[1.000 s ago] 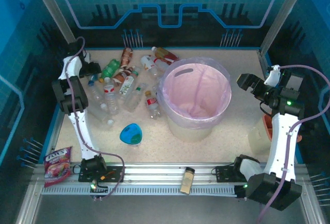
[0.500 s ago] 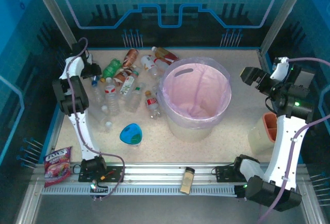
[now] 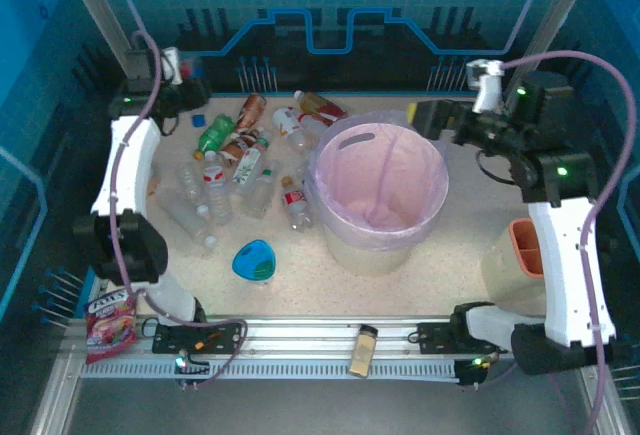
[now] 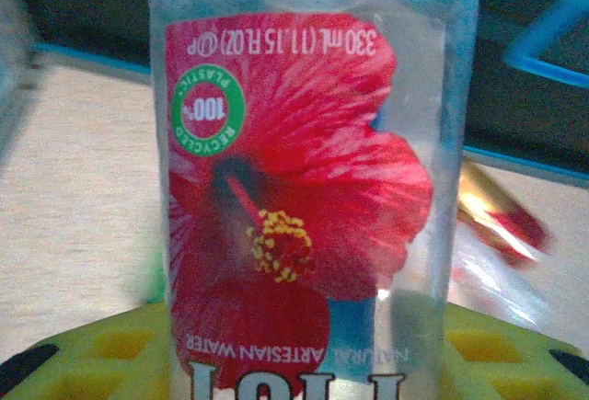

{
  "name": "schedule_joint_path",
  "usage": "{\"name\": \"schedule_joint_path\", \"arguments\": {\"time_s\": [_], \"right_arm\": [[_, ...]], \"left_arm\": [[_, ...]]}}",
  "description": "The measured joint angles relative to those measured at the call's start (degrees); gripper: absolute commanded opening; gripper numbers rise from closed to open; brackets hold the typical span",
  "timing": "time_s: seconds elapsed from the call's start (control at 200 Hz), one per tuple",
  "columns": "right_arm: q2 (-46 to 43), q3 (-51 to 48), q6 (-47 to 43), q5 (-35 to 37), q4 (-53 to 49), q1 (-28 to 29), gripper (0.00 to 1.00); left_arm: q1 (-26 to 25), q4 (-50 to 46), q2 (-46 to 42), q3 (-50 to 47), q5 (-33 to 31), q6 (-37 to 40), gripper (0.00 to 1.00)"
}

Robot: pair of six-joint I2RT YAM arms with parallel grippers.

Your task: Put the plastic bottles in the bin

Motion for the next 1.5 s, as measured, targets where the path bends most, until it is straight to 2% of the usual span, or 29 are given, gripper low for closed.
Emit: {"name": "schedule_joint_path", "arguments": {"time_s": [0.13,0.205,0.37,0.515,0.69,0.881,1.026,1.136,1.226,1.326,1.401,1.496], "right_arm": [[7.3,5.6,0.5,1.6,2.5,11.0,0.99],[11.2,8.7,0.7,1.7,4.0,15.9,0.99],[18.8,14.0,1.0,1.5,6.2,22.1,1.0],[23.5,15.6,2.1,1.1,8.2,23.3,1.0],[27.5,16.6,3.7,0.2,10.1,23.3,0.98],[29.3,16.6,5.6,-2.0,12.7,23.3,0.81],[29.6,16.6,7.2,-3.1,13.9,23.3,0.59],[29.6,16.6,7.5,-2.8,14.7,23.3,0.57],[29.7,16.6,7.7,-2.8,15.7,23.2,0.55],[29.6,16.8,7.9,-3.2,16.7,22.8,0.51],[29.6,17.8,7.8,-3.2,17.1,22.1,0.47],[29.6,20.5,7.2,-3.2,17.2,20.4,0.46]], "left_arm": [[-13.4,0.3,-7.0,-5.0,1.1,-1.5,0.36],[-18.2,0.3,-11.1,-8.2,2.7,-3.1,0.36],[-23.0,2.6,-19.4,-14.0,6.4,-5.9,0.34],[-26.6,5.5,-23.1,-17.0,10.9,-7.9,0.33],[-29.6,6.3,-23.4,-17.8,13.9,-8.3,0.32],[-30.9,7.5,-23.4,-17.9,15.4,-8.3,0.32],[-30.9,8.8,-23.2,-17.9,15.5,-8.3,0.34],[-30.9,9.5,-23.2,-17.9,14.8,-8.3,0.42],[-30.9,10.1,-23.2,-17.9,14.3,-8.5,0.65],[-30.9,11.4,-23.6,-18.5,13.5,-9.8,0.81],[-30.9,11.8,-24.8,-19.9,12.2,-11.1,0.87],[-30.9,11.2,-27.9,-22.4,10.1,-12.4,0.9]]}}
